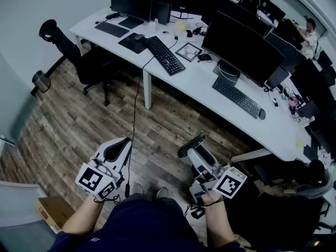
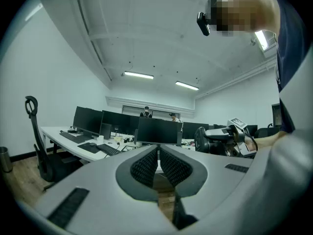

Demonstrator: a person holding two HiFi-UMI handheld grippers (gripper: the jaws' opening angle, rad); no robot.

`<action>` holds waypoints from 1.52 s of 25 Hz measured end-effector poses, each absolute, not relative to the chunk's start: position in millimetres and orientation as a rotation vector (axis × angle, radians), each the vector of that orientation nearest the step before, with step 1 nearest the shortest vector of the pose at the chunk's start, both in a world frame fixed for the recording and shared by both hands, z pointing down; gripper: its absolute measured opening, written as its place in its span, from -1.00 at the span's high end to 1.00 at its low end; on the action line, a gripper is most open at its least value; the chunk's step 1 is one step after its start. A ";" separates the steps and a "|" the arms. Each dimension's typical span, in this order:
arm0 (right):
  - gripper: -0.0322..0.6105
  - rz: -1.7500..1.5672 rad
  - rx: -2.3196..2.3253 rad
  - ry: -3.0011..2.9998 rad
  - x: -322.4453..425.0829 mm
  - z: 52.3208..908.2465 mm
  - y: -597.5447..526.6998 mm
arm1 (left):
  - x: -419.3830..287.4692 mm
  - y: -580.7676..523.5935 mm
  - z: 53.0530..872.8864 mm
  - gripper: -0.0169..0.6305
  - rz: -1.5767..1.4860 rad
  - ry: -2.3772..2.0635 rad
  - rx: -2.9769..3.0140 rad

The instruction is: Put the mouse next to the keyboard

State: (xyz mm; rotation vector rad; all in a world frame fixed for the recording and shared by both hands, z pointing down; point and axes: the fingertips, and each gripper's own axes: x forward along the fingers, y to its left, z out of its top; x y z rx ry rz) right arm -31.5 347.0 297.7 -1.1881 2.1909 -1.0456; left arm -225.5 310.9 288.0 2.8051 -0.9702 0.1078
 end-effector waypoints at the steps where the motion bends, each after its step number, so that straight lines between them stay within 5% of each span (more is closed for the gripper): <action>1: 0.14 -1.046 -1.187 2.191 -32.1 297.8 347.7 | -226.1 311.7 287.9 0.82 0.109 -0.971 2.806; 38: 0.14 -1.062 -1.136 2.208 17.6 307.9 388.5 | -176.9 366.1 287.6 0.82 0.107 -1.043 2.806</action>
